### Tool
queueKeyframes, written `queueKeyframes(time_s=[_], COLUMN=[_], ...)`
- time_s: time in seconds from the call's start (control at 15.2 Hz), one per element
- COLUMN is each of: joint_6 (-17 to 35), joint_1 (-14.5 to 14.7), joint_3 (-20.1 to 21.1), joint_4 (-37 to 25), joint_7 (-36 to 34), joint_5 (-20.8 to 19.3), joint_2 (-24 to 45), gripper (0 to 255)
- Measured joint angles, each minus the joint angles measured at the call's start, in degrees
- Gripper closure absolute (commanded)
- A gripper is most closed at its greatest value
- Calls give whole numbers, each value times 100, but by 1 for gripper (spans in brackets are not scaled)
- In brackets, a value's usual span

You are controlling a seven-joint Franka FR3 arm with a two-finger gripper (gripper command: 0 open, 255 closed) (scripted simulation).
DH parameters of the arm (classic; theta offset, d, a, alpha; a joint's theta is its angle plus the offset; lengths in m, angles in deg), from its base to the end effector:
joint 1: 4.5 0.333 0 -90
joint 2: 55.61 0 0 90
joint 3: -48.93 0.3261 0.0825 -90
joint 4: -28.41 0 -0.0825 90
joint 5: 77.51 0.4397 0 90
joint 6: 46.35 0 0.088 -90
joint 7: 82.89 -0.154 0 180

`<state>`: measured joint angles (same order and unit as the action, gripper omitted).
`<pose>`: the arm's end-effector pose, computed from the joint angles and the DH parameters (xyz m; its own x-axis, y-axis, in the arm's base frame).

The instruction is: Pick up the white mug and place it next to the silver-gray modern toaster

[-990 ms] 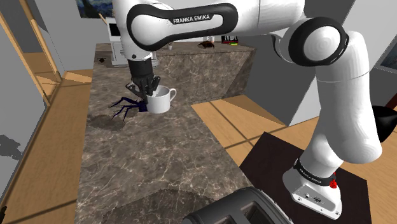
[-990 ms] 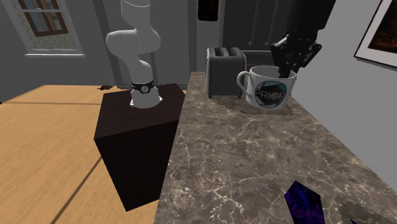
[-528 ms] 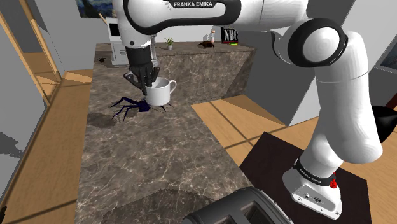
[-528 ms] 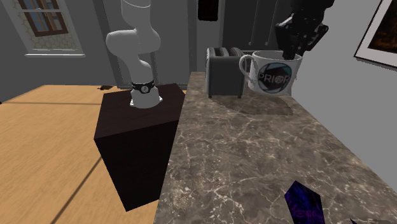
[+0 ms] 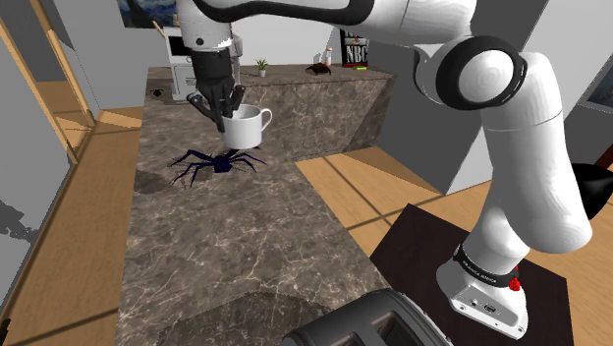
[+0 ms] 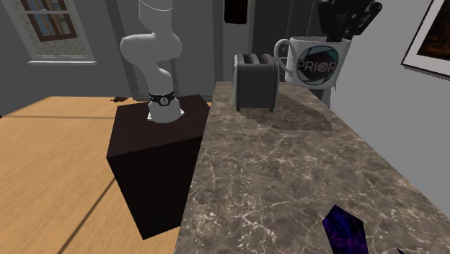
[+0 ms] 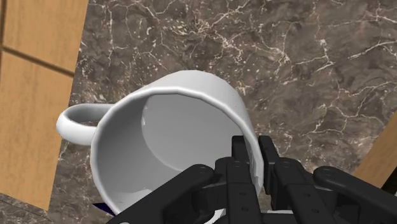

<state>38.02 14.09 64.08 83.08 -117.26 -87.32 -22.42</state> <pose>0.6763 0.3496 0.5093 0.9978 -0.0628 -0.0219 -0.0617 -0.9969 0.0482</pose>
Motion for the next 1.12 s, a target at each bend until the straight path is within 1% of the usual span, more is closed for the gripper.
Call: queueKeyframes(time_s=[0.2,0.26,0.33,0.53,0.66,0.86,1.12], joint_6=[-359,-296,-103,413,662,908,1135], joint_1=[80,41,-52,-207,-315,-357,-361], joint_3=[-14,6,44,132,171,223,251], joint_4=[-542,-291,268,1649,2528,3518,4650], joint_7=[25,-1,-29,-125,-126,-176,-183], joint_5=[-37,-3,67,259,424,637,920], joint_2=[179,3,-359,-1237,-1889,-2665,-3609], gripper=[255,255,255,255,255,255,255])
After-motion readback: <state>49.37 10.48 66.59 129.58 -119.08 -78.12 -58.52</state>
